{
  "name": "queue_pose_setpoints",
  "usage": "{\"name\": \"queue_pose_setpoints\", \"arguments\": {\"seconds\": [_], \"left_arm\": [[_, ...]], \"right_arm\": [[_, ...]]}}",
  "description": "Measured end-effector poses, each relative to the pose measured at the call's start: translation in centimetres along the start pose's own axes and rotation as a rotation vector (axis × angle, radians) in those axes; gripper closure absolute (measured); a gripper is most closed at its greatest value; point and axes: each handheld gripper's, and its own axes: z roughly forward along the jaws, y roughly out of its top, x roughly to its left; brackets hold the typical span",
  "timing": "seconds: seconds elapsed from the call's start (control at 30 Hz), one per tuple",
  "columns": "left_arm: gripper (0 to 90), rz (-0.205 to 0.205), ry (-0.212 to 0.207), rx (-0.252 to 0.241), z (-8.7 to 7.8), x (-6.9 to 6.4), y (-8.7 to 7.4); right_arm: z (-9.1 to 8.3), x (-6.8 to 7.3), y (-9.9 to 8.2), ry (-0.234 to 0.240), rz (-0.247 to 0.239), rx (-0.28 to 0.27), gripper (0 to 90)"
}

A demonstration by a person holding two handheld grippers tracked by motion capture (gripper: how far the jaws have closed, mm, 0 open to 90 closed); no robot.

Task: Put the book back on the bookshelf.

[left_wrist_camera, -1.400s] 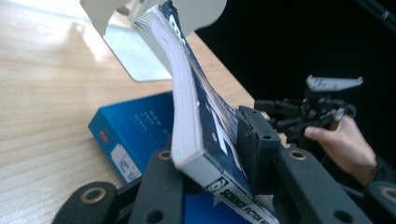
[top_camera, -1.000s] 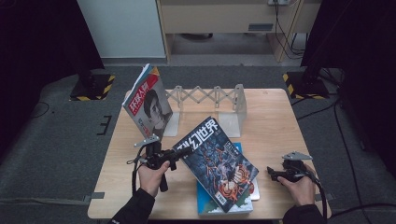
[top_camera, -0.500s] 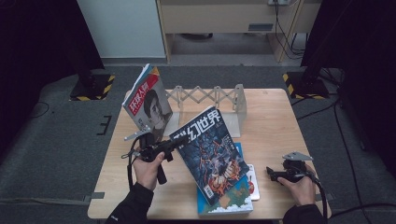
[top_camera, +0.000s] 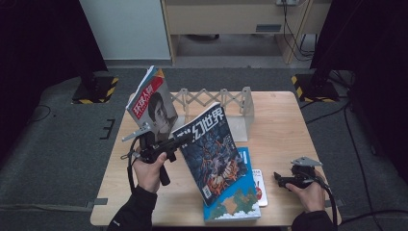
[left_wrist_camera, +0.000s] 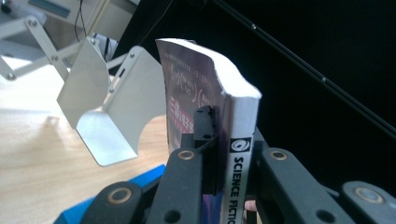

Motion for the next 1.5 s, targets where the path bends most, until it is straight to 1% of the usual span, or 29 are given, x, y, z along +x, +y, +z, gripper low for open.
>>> {"name": "queue_pose_setpoints", "arguments": {"seconds": [0.13,0.17,0.3,0.37,0.47,0.63,0.83,1.03,1.1,1.27,1.5], "left_arm": [[82.2,0.036,0.023,-0.028,-0.3,-0.4,0.9],[82.2,0.051,0.029,-0.031,-0.4,-0.5,1.2],[82.2,0.103,0.065,-0.050,-0.9,-1.0,2.4],[82.2,0.120,0.079,-0.060,-1.1,-1.1,3.0],[82.2,0.148,0.114,-0.078,-1.7,-1.1,3.8],[82.2,0.161,0.162,-0.101,-2.9,-0.6,4.6],[82.2,0.166,0.204,-0.121,-4.6,0.0,5.4],[82.2,0.188,0.267,-0.145,-5.8,0.5,6.2],[82.2,0.197,0.293,-0.156,-6.0,0.7,6.4],[82.2,0.206,0.341,-0.174,-6.2,1.4,6.8],[82.2,0.222,0.407,-0.189,-5.9,2.2,7.1]], "right_arm": [[0.0,0.0,0.0,-0.001,-0.001,0.000,4.7],[0.0,0.0,0.0,-0.001,0.001,0.001,4.7],[0.0,0.0,0.0,-0.001,-0.001,-0.001,4.7],[0.0,0.0,0.0,0.000,0.003,0.002,4.6],[0.0,0.0,0.0,0.001,0.004,0.002,4.6],[0.0,0.0,0.0,0.001,0.006,0.003,4.6],[0.0,0.0,0.0,0.001,0.005,0.002,4.5],[0.0,0.0,0.0,0.001,0.005,0.003,4.4],[0.0,0.0,0.0,0.001,0.006,0.003,4.5],[0.0,0.0,0.0,0.002,0.007,0.003,4.4],[0.0,0.0,0.0,0.004,0.007,0.004,4.2]]}}
